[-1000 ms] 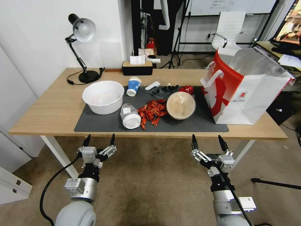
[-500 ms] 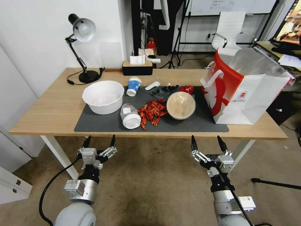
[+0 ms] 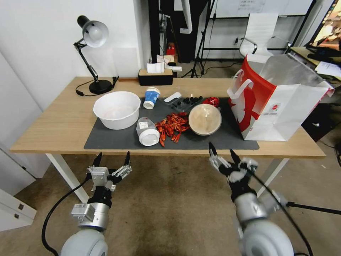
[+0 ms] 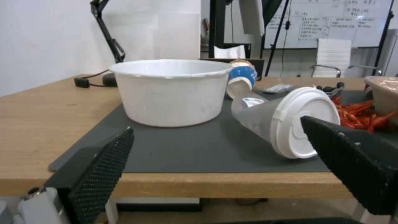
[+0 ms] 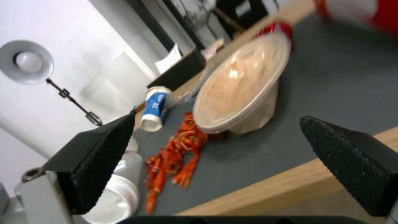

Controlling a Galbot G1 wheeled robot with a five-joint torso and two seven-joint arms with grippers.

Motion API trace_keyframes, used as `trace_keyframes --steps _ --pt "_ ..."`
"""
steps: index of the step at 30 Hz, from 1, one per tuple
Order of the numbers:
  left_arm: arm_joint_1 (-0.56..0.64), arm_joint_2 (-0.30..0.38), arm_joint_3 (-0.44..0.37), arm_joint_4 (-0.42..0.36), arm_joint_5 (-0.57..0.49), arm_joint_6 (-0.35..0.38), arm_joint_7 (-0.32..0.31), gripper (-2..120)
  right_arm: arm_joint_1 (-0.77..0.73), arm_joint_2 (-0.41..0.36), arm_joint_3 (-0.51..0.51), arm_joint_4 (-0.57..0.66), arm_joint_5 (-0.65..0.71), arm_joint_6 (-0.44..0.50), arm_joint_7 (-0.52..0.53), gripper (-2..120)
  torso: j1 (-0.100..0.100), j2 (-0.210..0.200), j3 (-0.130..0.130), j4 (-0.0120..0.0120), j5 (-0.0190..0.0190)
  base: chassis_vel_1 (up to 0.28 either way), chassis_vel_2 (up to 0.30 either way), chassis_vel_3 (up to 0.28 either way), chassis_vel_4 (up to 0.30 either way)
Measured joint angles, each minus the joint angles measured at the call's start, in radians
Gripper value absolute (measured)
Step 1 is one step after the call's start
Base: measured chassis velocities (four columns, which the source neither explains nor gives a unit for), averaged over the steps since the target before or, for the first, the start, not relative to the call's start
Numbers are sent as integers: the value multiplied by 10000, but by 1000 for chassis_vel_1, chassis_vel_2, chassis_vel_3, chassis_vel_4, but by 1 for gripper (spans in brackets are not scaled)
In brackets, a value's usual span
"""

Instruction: Pick up the trash from the table and place it into the takeout bag.

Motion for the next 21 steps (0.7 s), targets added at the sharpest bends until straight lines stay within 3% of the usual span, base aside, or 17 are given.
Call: trace_keyframes --steps 5,7,8,10,21 --pt "11 27 -43 -35 1 14 -5 100 929 -151 -126 -164 1741 -477 733 100 0 0 0 2 -1 0 0 0 0" --pt "27 26 -88 -56 1 29 -10 100 1838 -205 -204 -364 3545 -851 1532 100 0 -1 0 3 0 0 0 0 0" --pt "27 26 -88 -56 1 29 -10 100 1838 -205 -204 -364 3545 -851 1532 100 0 -1 0 3 0 0 0 0 0" --pt "70 -19 -151 -84 4 35 -14 100 2678 -191 -214 -560 5412 -1341 2738 100 0 -1 0 2 -2 0 0 0 0" --pt "73 -127 -217 -111 43 110 -42 100 4465 77 -573 -1632 6548 -1074 4010 100 0 -1 0 1 -1 0 0 0 0"
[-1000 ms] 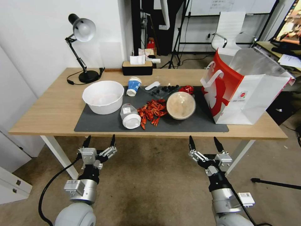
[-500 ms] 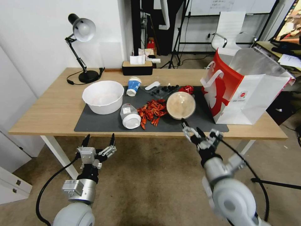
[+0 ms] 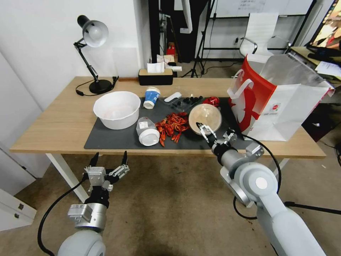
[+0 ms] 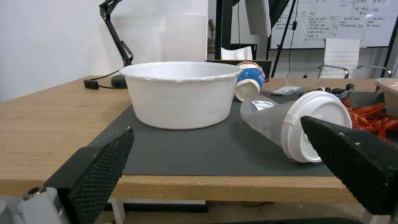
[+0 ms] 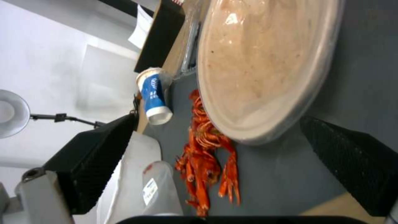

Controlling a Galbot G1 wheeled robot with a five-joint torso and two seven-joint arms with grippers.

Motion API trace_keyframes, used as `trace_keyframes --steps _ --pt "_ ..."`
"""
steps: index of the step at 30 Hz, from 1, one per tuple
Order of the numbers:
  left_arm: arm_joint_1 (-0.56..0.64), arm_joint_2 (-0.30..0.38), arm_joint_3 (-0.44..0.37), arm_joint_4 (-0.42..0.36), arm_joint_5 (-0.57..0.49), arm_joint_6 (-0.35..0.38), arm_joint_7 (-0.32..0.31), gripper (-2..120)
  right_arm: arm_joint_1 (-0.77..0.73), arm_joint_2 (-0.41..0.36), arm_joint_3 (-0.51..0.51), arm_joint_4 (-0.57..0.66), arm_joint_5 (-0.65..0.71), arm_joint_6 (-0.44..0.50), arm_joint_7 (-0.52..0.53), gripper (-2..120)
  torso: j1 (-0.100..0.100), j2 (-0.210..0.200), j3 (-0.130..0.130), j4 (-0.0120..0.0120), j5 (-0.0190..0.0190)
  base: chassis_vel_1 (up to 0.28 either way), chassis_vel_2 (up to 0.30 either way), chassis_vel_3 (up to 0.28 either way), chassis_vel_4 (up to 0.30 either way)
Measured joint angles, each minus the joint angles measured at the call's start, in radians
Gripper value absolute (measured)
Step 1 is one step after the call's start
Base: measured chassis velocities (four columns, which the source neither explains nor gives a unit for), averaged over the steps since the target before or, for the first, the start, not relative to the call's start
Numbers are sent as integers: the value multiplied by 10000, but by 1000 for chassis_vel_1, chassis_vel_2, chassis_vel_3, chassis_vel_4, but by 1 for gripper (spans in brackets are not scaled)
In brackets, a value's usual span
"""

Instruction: Pick up the trash from the table and place it into the takeout bag.

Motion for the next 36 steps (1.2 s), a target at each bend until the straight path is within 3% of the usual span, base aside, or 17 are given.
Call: trace_keyframes --steps 9,23,34,36 --pt "-14 31 -66 -25 -52 113 -25 100 594 253 -152 -521 214 -48 924 100 0 1 -1 1 -1 0 0 0 0" --pt "-45 126 -67 6 -117 113 -41 100 679 601 -91 -901 145 -7 1020 99 -1 1 -1 1 -2 0 0 0 0" --pt "-14 211 -87 82 -149 94 -34 100 678 726 30 -988 98 41 1093 69 -1 1 -1 1 -1 0 0 0 0" --pt "-10 213 -80 83 -155 83 -34 100 668 715 70 -987 97 65 1097 58 -1 1 -1 1 0 0 0 0 0"
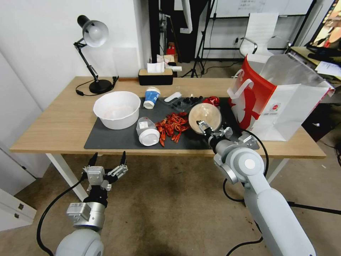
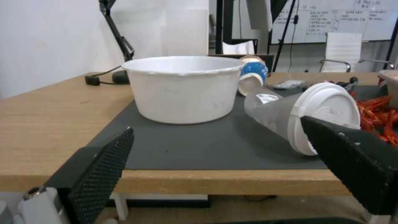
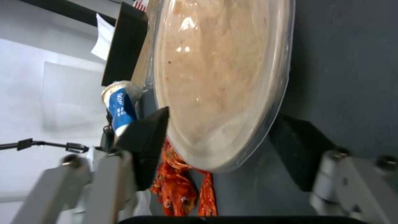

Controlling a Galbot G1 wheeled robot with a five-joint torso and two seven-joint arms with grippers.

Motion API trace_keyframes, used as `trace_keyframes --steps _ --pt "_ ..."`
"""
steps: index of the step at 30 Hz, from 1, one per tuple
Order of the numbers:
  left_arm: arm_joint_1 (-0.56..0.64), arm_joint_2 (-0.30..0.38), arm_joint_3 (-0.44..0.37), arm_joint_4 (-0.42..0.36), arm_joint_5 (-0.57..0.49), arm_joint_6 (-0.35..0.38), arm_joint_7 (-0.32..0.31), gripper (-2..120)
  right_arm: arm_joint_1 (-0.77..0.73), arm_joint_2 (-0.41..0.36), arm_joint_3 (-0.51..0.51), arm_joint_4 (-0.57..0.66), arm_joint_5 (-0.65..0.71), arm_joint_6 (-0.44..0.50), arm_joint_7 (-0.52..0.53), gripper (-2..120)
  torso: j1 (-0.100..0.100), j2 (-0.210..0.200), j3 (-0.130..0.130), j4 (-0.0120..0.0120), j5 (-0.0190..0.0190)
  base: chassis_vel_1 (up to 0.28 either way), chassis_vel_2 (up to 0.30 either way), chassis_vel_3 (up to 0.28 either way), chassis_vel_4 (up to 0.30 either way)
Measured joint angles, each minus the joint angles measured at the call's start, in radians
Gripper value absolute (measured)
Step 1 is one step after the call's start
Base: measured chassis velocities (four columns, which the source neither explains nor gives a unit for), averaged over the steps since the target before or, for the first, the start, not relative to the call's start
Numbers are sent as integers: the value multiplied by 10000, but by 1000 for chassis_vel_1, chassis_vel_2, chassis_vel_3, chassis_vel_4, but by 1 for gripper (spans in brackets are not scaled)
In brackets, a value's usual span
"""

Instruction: Pick up the trash from the table and place it into the takeout bag.

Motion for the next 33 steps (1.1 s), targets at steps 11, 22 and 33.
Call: trace_keyframes --steps 11,22,33 --pt "32 36 -22 -11 -26 -23 6 100 -43 11 63 30 0 45 3 22 -1 -1 0 0 0 0 0 0 0" --pt "47 77 -29 -18 -38 -41 3 100 -441 -273 103 740 -773 -110 -23 0 0 0 -1 0 0 0 0 0 0" --pt "35 65 27 -33 -34 -68 -7 100 -1479 -1512 591 2587 -3054 -523 -1925 0 -1 2 -1 -2 -1 0 0 0 0"
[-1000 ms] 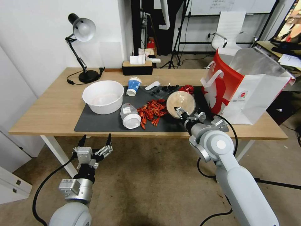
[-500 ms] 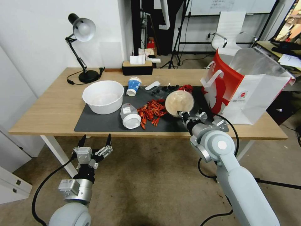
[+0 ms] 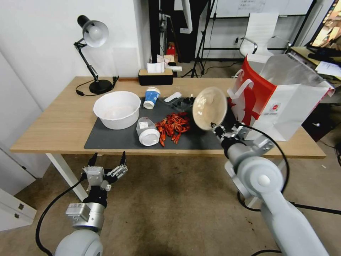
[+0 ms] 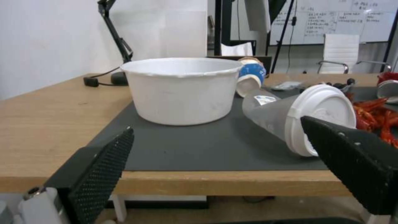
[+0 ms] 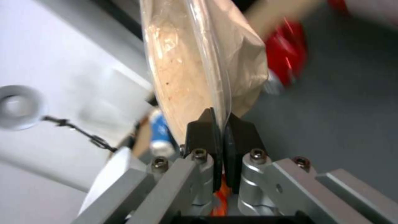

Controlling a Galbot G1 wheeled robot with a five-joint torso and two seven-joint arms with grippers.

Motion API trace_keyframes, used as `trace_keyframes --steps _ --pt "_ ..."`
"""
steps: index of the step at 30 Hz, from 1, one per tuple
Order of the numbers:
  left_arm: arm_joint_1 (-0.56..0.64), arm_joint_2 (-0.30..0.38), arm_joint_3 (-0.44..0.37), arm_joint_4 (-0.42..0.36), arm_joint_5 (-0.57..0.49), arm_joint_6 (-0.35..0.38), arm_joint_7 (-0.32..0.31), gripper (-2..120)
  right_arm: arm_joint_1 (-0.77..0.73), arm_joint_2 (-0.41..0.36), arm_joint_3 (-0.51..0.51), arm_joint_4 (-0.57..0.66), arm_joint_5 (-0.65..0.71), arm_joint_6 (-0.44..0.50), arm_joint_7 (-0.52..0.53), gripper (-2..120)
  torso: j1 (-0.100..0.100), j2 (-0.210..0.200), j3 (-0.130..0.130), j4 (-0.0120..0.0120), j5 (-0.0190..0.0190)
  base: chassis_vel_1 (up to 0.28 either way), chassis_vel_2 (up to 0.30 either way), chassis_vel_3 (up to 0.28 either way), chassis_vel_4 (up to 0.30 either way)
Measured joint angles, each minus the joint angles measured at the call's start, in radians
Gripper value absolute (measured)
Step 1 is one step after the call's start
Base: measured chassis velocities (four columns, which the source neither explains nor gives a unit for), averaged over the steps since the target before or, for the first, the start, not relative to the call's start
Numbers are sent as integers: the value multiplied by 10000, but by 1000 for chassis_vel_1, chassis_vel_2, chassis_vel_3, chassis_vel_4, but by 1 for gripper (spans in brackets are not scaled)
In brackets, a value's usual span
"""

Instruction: Pick up the trash from the table and place it into the takeout bag.

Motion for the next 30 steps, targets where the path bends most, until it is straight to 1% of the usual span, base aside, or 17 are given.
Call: trace_keyframes --steps 1,2,4,5,6,8,9,12,13,15,16,18,19,21,22,25,30 --pt "-2 -2 7 -9 2 0 0 100 -5 -172 80 132 -438 27 -399 0 0 0 0 0 3 0 0 0 0" --pt "-2 -2 7 -9 2 0 0 100 -5 -172 80 132 -438 27 -399 0 0 0 0 0 3 0 0 0 0" --pt "-6 -22 22 -46 24 -1 -3 100 353 -667 293 400 -1186 251 -865 0 0 1 0 1 2 0 0 0 0" --pt "-6 -22 22 -46 24 -1 -3 100 353 -667 293 400 -1186 251 -865 0 0 1 0 1 2 0 0 0 0" --pt "-3 -34 27 -59 38 0 -5 100 542 -853 372 435 -1340 329 -868 0 0 1 0 3 0 0 0 0 0" --pt "34 -55 30 -101 52 5 -12 100 1070 -1504 715 411 -1647 518 -702 0 1 0 1 4 3 0 0 0 0" --pt "34 -55 30 -101 52 5 -12 100 1070 -1504 715 411 -1647 518 -702 0 1 0 1 4 3 0 0 0 0" --pt "55 -39 13 -131 3 7 -17 100 1957 -2519 1137 -78 -2224 581 -176 0 1 0 1 2 2 0 0 0 0" --pt "55 -39 13 -131 3 7 -17 100 1957 -2519 1137 -78 -2224 581 -176 0 1 0 1 2 2 0 0 0 0" --pt "80 -55 40 -267 -27 13 -17 100 2773 -3163 1220 -812 -2983 287 302 0 2 0 1 2 3 0 0 0 0" --pt "80 -55 40 -267 -27 13 -17 100 2773 -3163 1220 -812 -2983 287 302 0 2 0 1 2 3 0 0 0 0" --pt "74 -131 92 -325 -26 55 -17 100 3506 -3572 1169 -1715 -3573 -97 597 0 3 0 1 1 2 0 0 0 0" --pt "74 -131 92 -325 -26 55 -17 100 3506 -3572 1169 -1715 -3573 -97 597 0 3 0 1 1 2 0 0 0 0" --pt "51 -187 112 -292 -24 60 -14 100 3908 -3675 1031 -2302 -3649 -446 882 0 2 -1 1 2 0 0 0 0 0" --pt "51 -187 112 -292 -24 60 -14 100 3908 -3675 1031 -2302 -3649 -446 882 0 2 -1 1 2 0 0 0 0 0" --pt "62 -242 107 -288 -21 60 -11 100 3969 -3566 896 -2838 -3776 -723 1226 0 3 -1 2 2 3 0 0 0 0" --pt "82 -287 84 -288 -17 57 -9 100 3861 -3389 845 -3100 -3814 -992 1469 0 2 -1 2 2 5 0 0 0 0"
